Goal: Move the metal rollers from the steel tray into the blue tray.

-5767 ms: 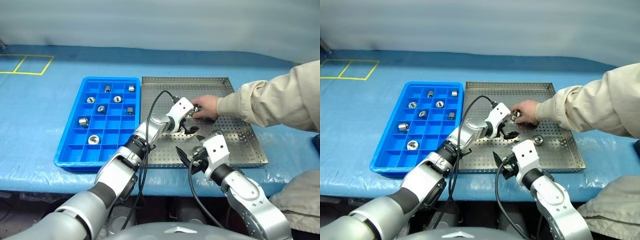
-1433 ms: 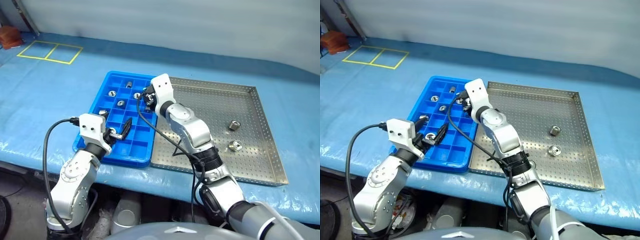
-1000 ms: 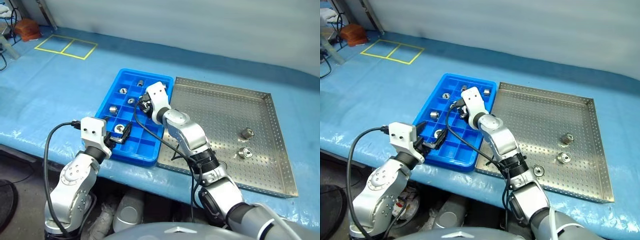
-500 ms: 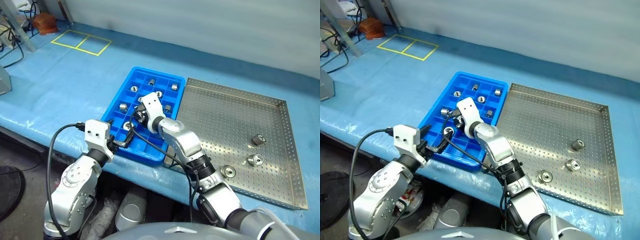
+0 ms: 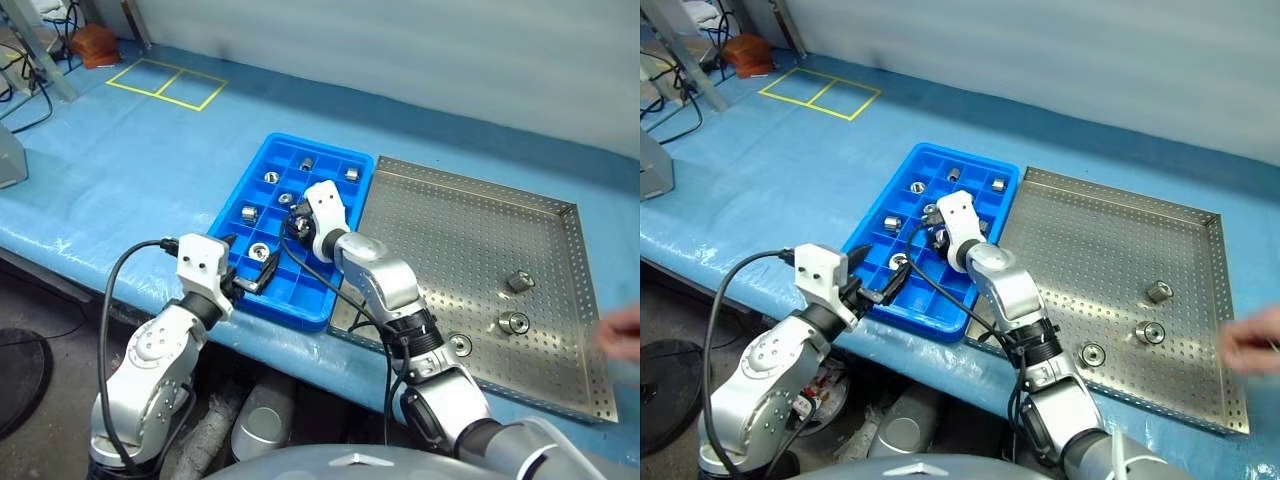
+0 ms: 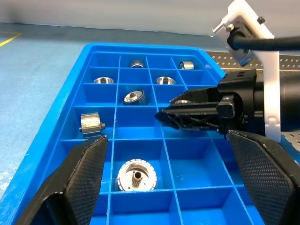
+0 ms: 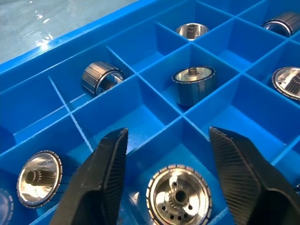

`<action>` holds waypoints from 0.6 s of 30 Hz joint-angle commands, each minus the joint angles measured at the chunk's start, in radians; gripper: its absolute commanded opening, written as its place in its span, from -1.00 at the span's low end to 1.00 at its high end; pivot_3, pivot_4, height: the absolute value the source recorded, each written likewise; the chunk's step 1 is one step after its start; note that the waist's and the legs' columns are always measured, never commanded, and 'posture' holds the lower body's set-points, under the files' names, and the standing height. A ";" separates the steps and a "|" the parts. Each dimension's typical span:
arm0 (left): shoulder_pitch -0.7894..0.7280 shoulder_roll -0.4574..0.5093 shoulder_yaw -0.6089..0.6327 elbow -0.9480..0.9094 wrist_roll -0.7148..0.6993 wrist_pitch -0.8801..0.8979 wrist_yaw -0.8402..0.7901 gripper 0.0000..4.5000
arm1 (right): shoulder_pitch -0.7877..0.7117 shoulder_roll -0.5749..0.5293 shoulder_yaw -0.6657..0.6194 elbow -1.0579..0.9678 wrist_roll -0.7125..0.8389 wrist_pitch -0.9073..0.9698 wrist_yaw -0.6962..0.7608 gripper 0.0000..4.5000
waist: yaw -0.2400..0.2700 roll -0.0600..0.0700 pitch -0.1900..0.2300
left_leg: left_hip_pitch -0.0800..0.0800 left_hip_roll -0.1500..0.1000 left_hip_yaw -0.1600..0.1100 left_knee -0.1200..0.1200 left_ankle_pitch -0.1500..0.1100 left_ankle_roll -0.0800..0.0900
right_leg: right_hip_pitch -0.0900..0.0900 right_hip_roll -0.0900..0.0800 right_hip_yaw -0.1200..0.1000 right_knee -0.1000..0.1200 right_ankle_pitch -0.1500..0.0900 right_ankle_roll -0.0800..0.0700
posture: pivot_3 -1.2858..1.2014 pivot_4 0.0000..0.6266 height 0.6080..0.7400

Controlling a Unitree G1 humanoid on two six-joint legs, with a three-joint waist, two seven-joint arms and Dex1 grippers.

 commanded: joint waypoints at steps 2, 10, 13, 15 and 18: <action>-0.022 0.012 -0.006 -0.007 -0.019 0.006 -0.023 1.00 | 0.015 0.004 -0.019 -0.096 0.019 0.008 -0.008 0.95 | -0.003 0.000 0.000 | 0.000 0.000 0.000 0.000 0.000 0.000 | 0.000 0.000 0.000 0.000 0.000 0.000 | 0.37 -0.52 1.00; -0.100 0.036 -0.052 0.043 -0.028 0.022 -0.092 1.00 | 0.120 -0.102 -0.064 -0.394 0.063 0.096 0.023 0.98 | -0.025 0.000 0.000 | -0.001 0.000 0.000 0.002 0.000 0.000 | 0.001 0.000 0.000 0.000 0.000 0.000 | 0.28 -0.52 1.00; -0.140 0.070 -0.090 0.073 -0.046 0.034 -0.163 1.00 | 0.230 -0.185 -0.090 -0.553 0.079 0.145 0.038 0.98 | -0.051 0.000 -0.001 | -0.001 -0.001 0.000 0.002 0.000 0.000 | 0.001 -0.001 0.000 -0.001 0.000 0.000 | 0.23 -0.52 1.00; -0.153 0.082 -0.103 0.085 -0.058 0.041 -0.189 1.00 | 0.269 -0.213 -0.096 -0.606 0.087 0.164 0.037 0.98 | -0.078 0.000 -0.001 | -0.001 -0.001 0.000 0.002 0.000 0.000 | 0.001 -0.001 0.000 -0.001 0.000 0.000 | 0.21 -0.52 1.00; -0.193 0.122 -0.161 0.111 -0.064 0.054 -0.263 1.00 | 0.363 -0.249 -0.135 -0.694 0.085 0.207 0.010 0.98 | -0.135 0.000 -0.001 | -0.001 -0.001 -0.001 0.003 0.000 0.000 | 0.001 0.000 0.000 0.001 0.000 0.000 | 0.17 -0.52 1.00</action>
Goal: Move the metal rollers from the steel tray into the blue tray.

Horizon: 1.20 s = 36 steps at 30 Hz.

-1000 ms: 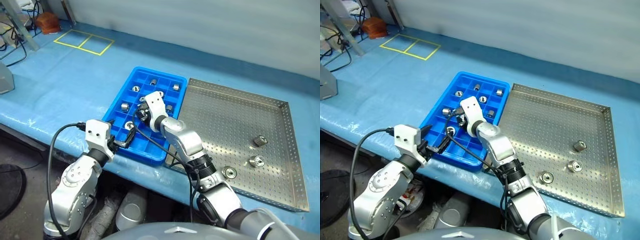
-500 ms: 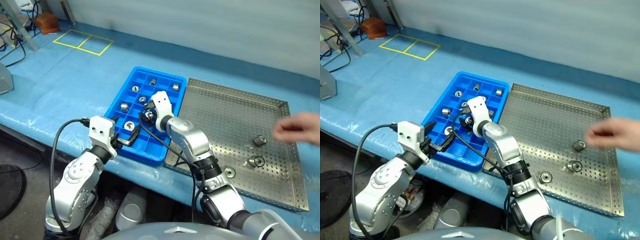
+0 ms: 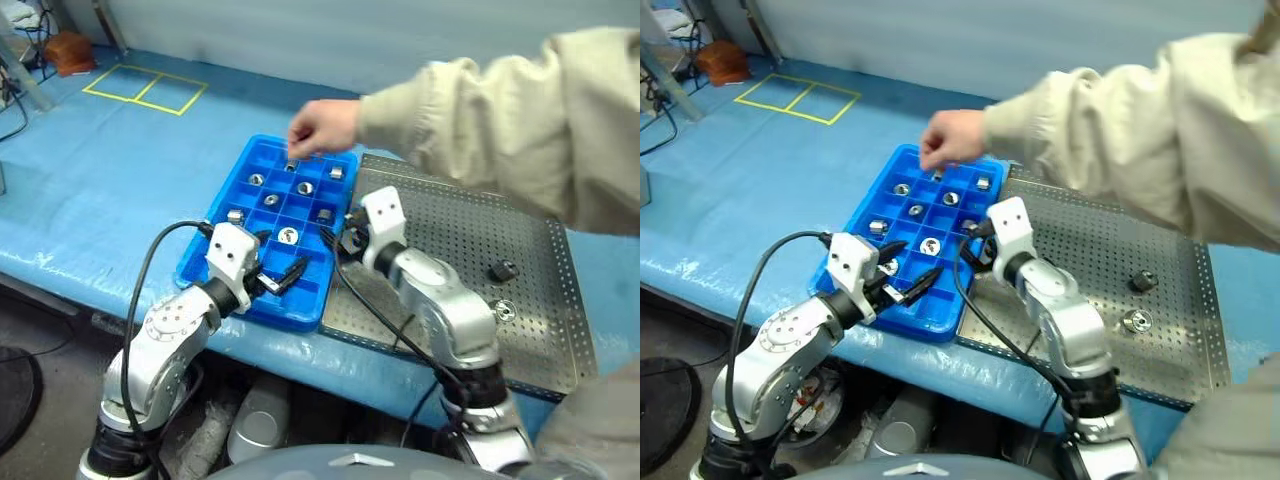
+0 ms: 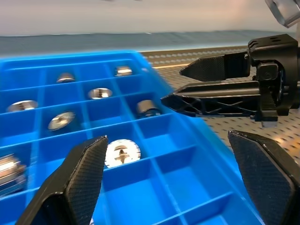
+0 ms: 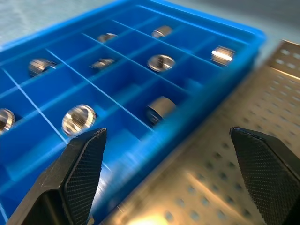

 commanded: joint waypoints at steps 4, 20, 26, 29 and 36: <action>-0.066 0.047 -0.088 0.031 -0.009 0.001 -0.106 1.00 | 0.120 -0.027 -0.074 -0.178 0.015 0.061 -0.044 0.98 | -0.103 0.000 0.000 | 0.001 0.000 -0.001 0.001 0.000 0.000 | 0.001 0.000 0.001 0.001 0.000 0.000 | 0.14 -0.52 1.00; -0.139 0.047 -0.163 0.083 -0.007 0.004 -0.190 1.00 | 0.295 -0.023 -0.141 -0.316 0.032 0.122 -0.114 0.98 | -0.221 0.000 0.000 | 0.016 0.000 0.000 0.002 0.000 0.001 | 0.014 0.000 0.004 0.002 0.000 0.000 | 0.09 -0.52 1.00; -0.137 0.047 -0.163 0.080 -0.011 0.010 -0.190 1.00 | 0.293 -0.025 -0.138 -0.313 0.039 0.125 -0.123 0.98 | -0.220 0.000 0.000 | 0.015 0.000 0.000 0.002 0.000 0.001 | 0.014 0.000 0.004 0.001 0.000 0.000 | 0.09 -0.52 1.00; -0.134 0.046 -0.163 0.078 -0.011 0.012 -0.188 1.00 | 0.295 -0.028 -0.139 -0.313 0.042 0.127 -0.125 0.98 | -0.220 0.000 0.000 | 0.015 0.000 0.000 0.001 0.000 0.001 | 0.014 0.000 0.005 0.001 0.000 0.000 | 0.09 -0.52 1.00; -0.126 0.046 -0.168 0.069 -0.011 0.018 -0.187 1.00 | 0.303 -0.032 -0.140 -0.315 0.049 0.129 -0.129 0.98 | -0.220 0.000 0.000 | 0.015 0.000 0.000 0.001 0.000 0.001 | 0.014 0.000 0.005 0.001 0.000 0.000 | 0.09 -0.52 1.00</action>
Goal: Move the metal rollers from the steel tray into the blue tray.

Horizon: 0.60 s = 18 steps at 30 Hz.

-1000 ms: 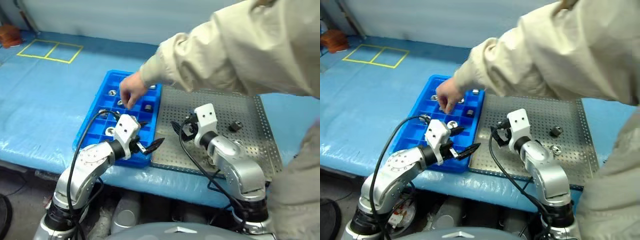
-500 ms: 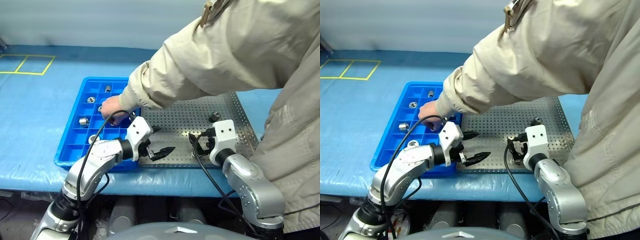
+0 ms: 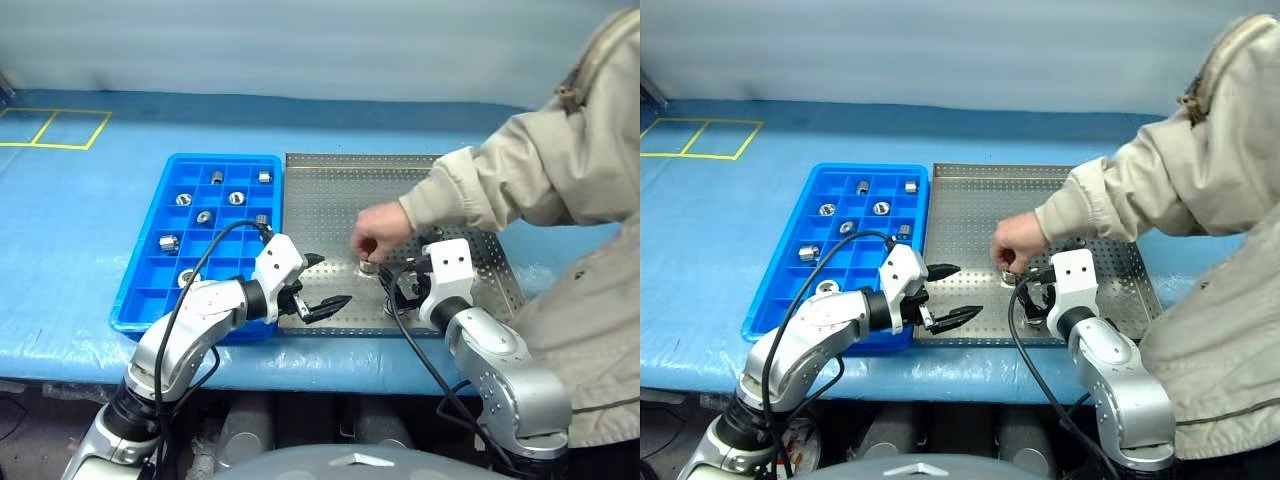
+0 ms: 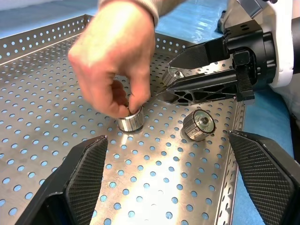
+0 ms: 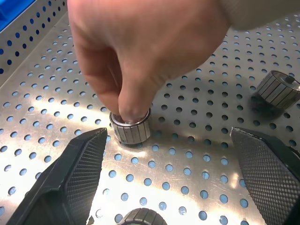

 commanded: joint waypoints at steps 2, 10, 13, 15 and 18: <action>0.000 -0.004 -0.003 -0.026 -0.014 0.001 -0.003 1.00 | 0.002 -0.003 -0.010 -0.044 0.010 0.002 -0.007 0.98 | 0.000 0.000 0.000 | 0.000 0.000 0.000 0.000 0.000 0.000 | 0.000 0.000 0.000 0.000 0.000 0.000 | 0.09 -0.52 1.00; -0.002 -0.002 -0.005 -0.023 -0.013 -0.005 -0.010 1.00 | -0.020 0.015 -0.010 -0.036 0.012 0.009 -0.029 0.98 | 0.000 0.000 0.000 | 0.000 0.000 0.000 0.000 0.000 0.000 | 0.000 0.000 0.000 0.000 0.000 0.000 | 0.09 -0.52 1.00; -0.006 -0.004 -0.007 -0.017 -0.012 -0.009 -0.013 1.00 | -0.061 0.042 -0.001 0.017 0.002 0.003 -0.055 0.98 | -0.002 0.000 0.000 | 0.000 0.000 0.000 0.000 0.000 0.000 | 0.000 0.000 0.000 0.000 0.000 0.000 | 0.09 -0.52 1.00; -0.009 -0.006 -0.008 -0.014 -0.011 -0.011 -0.015 1.00 | -0.087 0.059 0.005 0.067 -0.009 -0.008 -0.073 0.98 | -0.003 0.000 0.000 | 0.000 0.000 0.000 0.000 0.000 0.000 | 0.000 0.000 0.000 0.000 0.000 0.000 | 0.09 -0.52 1.00; -0.011 -0.009 -0.010 -0.011 -0.010 -0.011 -0.016 1.00 | -0.123 0.087 0.001 0.129 -0.010 -0.021 -0.085 0.98 | -0.001 0.000 0.000 | 0.000 0.000 0.000 0.000 0.000 0.000 | 0.000 0.000 0.000 0.000 0.000 0.000 | 0.09 -0.52 1.00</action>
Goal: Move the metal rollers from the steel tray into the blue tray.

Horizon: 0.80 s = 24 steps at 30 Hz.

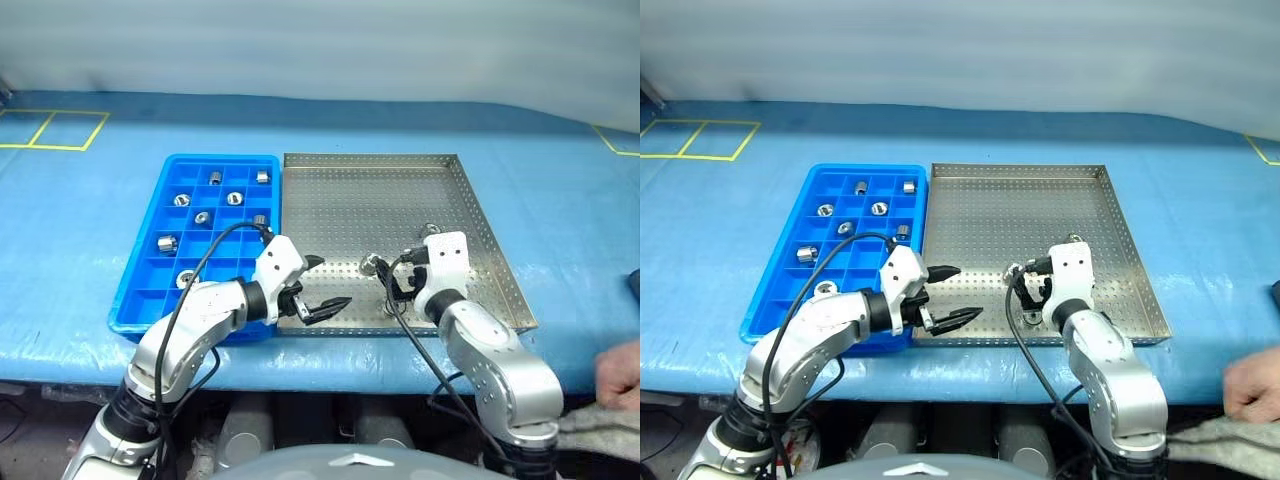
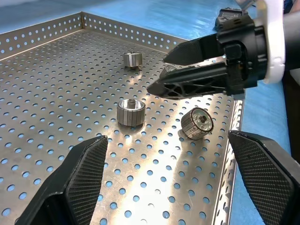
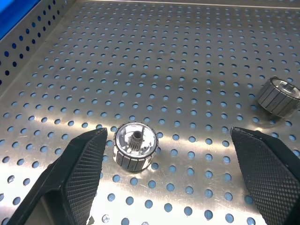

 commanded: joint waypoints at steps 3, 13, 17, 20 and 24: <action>-0.013 -0.009 -0.007 -0.009 -0.010 -0.010 -0.007 1.00 | -0.072 0.032 0.008 0.096 -0.007 -0.048 -0.019 0.98 | -0.001 0.000 0.000 | 0.000 0.000 0.001 -0.001 0.000 0.000 | 0.000 0.000 0.001 -0.001 0.000 0.000 | 0.10 -0.52 1.00; 0.003 -0.014 -0.009 -0.018 -0.010 -0.003 0.009 1.00 | -0.107 0.034 0.069 0.223 -0.018 -0.068 0.000 0.81 | 0.003 0.000 0.000 | 0.000 0.000 0.001 -0.001 0.000 0.000 | 0.000 0.000 0.001 -0.001 0.000 0.000 | 0.12 -0.52 1.00; 0.015 -0.017 -0.007 -0.026 -0.009 0.000 0.020 1.00 | -0.105 0.031 0.083 0.223 -0.018 -0.064 0.002 0.28 | 0.005 0.000 0.000 | 0.000 0.000 0.001 -0.001 0.000 0.000 | 0.000 0.000 0.001 -0.001 0.000 0.000 | 0.14 -0.52 1.00; 0.028 -0.019 -0.004 -0.032 -0.013 0.006 0.027 1.00 | -0.115 0.028 0.089 0.221 -0.014 -0.059 0.006 -0.16 | 0.006 0.000 0.000 | 0.000 0.000 0.001 -0.001 0.000 0.000 | 0.000 0.000 0.001 -0.001 0.000 0.000 | 0.15 -0.52 1.00; 0.049 -0.032 0.006 -0.044 -0.013 0.007 0.056 1.00 | -0.149 0.024 0.103 0.227 -0.012 -0.052 0.019 -0.25 | 0.010 0.000 0.000 | 0.000 0.000 0.000 -0.001 0.000 0.000 | 0.000 0.000 0.001 -0.001 0.000 0.000 | 0.18 -0.52 1.00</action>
